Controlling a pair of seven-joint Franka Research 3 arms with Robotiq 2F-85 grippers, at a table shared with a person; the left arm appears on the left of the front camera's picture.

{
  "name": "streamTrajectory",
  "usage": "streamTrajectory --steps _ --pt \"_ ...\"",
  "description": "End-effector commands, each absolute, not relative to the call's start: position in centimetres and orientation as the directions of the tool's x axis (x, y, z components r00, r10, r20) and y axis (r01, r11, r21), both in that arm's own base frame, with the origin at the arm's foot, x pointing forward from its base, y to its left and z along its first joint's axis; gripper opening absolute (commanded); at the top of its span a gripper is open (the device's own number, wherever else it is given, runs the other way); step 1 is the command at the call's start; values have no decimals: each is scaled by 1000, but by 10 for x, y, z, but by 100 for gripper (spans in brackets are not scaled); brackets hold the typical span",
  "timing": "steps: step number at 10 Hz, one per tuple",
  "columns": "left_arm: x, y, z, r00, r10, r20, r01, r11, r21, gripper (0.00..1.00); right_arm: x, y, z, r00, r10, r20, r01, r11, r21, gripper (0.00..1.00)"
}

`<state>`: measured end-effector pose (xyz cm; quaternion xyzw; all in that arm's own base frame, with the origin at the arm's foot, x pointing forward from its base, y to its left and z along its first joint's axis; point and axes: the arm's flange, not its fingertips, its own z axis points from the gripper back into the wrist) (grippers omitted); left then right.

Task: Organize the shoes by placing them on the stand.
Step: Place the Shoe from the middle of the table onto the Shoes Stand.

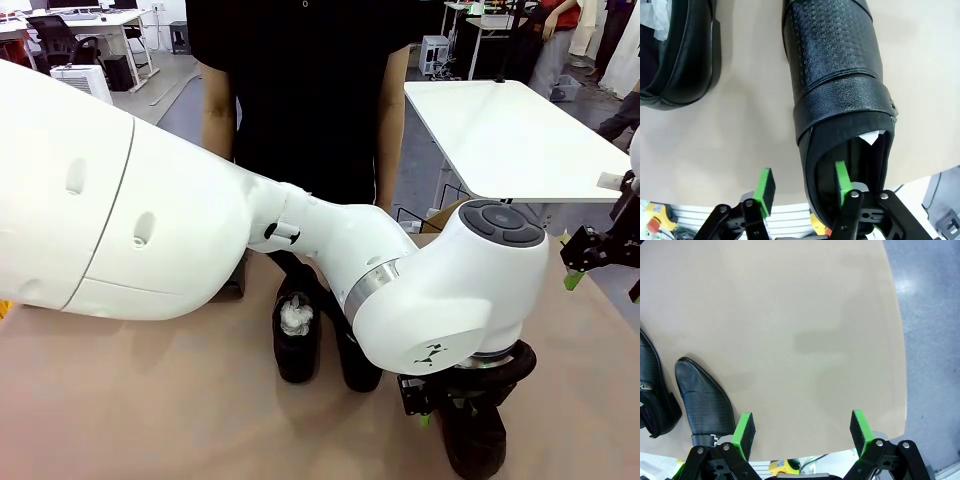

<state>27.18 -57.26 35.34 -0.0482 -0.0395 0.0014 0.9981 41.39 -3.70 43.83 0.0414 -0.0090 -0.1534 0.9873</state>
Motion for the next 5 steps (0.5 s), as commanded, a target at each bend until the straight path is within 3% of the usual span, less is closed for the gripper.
streamTrajectory --steps 1,2,5 --pt "270 -565 351 997 10 79 -1 994 -112 4 411 -37 438 958 -287 10 285 955 79 100" --pt "270 -566 351 997 7 82 2 994 -113 0 411 -37 438 958 -287 10 285 955 79 100" --pt "268 -567 352 996 0 86 10 993 -118 0 411 -37 438 958 -287 10 285 955 79 100"
